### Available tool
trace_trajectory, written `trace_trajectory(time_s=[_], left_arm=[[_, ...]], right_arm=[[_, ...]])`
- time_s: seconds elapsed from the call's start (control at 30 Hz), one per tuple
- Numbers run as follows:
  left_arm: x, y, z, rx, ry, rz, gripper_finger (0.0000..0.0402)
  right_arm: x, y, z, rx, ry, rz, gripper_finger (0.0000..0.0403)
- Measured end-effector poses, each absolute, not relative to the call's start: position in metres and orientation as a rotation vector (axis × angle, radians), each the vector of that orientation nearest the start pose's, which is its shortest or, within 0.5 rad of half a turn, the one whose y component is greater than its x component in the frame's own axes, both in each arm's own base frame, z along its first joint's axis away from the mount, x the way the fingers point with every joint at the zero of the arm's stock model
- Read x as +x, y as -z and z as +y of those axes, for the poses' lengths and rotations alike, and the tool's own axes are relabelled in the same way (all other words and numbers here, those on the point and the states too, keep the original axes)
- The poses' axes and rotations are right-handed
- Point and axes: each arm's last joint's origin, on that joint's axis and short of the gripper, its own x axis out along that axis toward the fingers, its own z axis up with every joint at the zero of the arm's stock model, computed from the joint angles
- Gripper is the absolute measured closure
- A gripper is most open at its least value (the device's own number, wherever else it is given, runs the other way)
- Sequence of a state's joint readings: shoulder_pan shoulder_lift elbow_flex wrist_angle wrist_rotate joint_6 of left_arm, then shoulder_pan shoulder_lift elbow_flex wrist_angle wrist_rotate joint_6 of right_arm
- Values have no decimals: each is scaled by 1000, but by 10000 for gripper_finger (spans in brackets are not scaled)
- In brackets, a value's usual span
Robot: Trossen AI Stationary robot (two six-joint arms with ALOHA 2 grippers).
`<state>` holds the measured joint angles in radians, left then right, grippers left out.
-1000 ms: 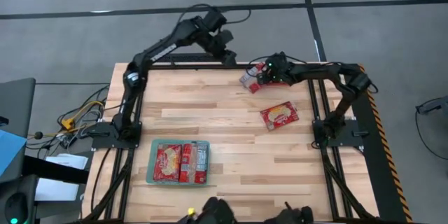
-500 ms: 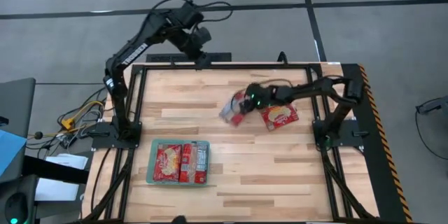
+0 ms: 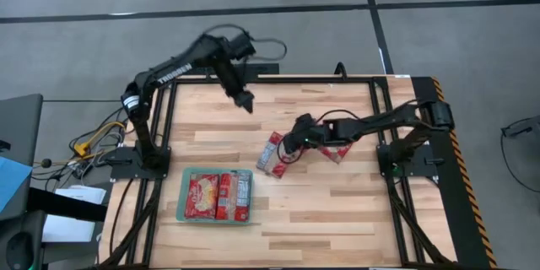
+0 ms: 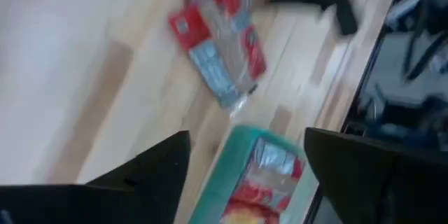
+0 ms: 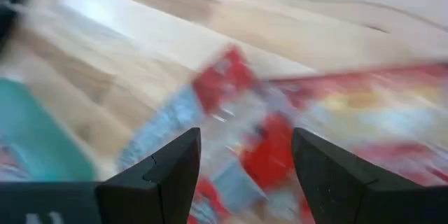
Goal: Sort popcorn bags into baskets
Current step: Put the red popcorn pack into the green bin
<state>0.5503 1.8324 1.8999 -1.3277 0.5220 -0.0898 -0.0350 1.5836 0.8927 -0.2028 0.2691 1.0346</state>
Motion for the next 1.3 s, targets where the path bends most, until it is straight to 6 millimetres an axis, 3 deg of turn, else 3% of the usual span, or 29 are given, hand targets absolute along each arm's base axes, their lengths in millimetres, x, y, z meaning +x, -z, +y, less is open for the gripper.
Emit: trace_trajectory(time_s=[0.13, 0.23, 0.43, 0.73, 0.9, 1.1, 1.3], left_arm=[[329, -291, 164, -666, -133, 1072, 98], [337, -250, 158, -719, -183, 1030, 79], [336, -192, 143, -854, -189, 1001, 68], [349, -170, 109, -846, -178, 884, 68], [348, -155, 93, -857, -209, 858, 68], [336, -134, 89, -943, -256, 794, 68], [332, -129, 85, -1011, -245, 727, 68]], right_arm=[[296, -195, -6, 846, 786, 641, 154], [289, -198, 0, 843, 841, 642, 154], [290, -190, 13, 842, 850, 662, 154], [305, -158, 24, 874, 835, 726, 154], [313, -145, 28, 896, 798, 750, 154], [313, -145, 32, 905, 793, 745, 154], [313, -146, 35, 902, 782, 742, 154]])
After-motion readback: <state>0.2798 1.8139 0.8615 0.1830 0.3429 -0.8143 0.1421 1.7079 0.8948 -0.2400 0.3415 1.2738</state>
